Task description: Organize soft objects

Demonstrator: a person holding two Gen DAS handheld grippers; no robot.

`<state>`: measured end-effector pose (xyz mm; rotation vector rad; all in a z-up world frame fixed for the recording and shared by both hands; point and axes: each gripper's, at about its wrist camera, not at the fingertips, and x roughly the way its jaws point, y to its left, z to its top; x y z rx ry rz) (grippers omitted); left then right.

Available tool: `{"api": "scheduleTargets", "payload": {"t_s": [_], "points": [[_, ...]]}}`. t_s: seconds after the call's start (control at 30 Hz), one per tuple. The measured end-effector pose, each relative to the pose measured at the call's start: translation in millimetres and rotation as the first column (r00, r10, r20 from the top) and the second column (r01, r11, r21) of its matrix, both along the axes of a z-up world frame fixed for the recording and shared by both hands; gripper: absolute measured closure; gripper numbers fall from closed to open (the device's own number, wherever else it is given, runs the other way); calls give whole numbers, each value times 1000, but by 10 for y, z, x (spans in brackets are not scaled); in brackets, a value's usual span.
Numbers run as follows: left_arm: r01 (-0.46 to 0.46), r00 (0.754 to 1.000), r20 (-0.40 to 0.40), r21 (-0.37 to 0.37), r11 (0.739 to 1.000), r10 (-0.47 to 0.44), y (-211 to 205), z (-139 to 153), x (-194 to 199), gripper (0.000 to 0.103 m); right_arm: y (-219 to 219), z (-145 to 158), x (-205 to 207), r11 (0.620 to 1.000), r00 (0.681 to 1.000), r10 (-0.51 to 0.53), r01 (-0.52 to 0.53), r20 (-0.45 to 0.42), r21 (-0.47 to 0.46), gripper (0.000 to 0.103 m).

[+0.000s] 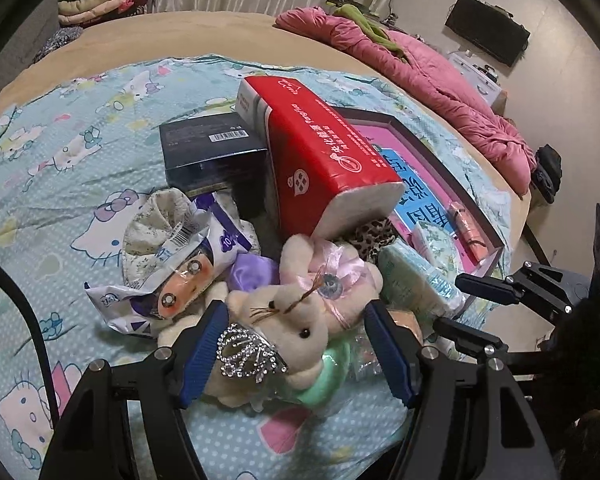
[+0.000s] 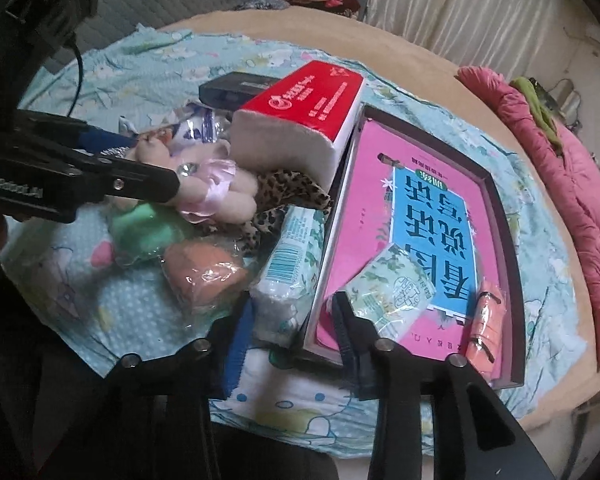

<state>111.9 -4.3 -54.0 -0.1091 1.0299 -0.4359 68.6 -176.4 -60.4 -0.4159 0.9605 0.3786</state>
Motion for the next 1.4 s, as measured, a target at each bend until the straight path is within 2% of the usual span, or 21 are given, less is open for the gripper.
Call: {"api": "scheduleTargets", "payload": {"t_s": [0.3,0.6,0.77,0.8,0.9,0.97,1.1,1.4], "points": [[1,1000,5,7,1000,-1,-2,-6,-7,33,59,-25,11,1000,1000,-9,8,-27,-19,58],[-3,1000,3,0,1000,3,-4,-12,-6,33,70,-57,97,999,997,-43,44,-65,3,58],[-4,1000,12,9,1000,4,-13,-14,-5,34,111,-77,126,999,998,-48,47,-50,-13,72],[-4,1000,16,10,1000,4,-21,-10,-8,35,81,-68,139,998,997,-61,61,-51,1,77],[-4,1000,28,2,1000,4,-10,6,-17,44,-45,-15,159,991,994,-96,101,-59,84,82],[-7,999,36,-8,1000,7,10,16,-17,62,-75,36,140,988,994,-103,107,-44,113,83],[-13,1000,16,-36,999,13,62,-25,-1,62,-116,191,74,980,993,-119,116,6,162,83],[-90,994,58,-25,996,91,141,124,-111,66,-291,388,30,935,980,-197,183,15,302,83]]}}
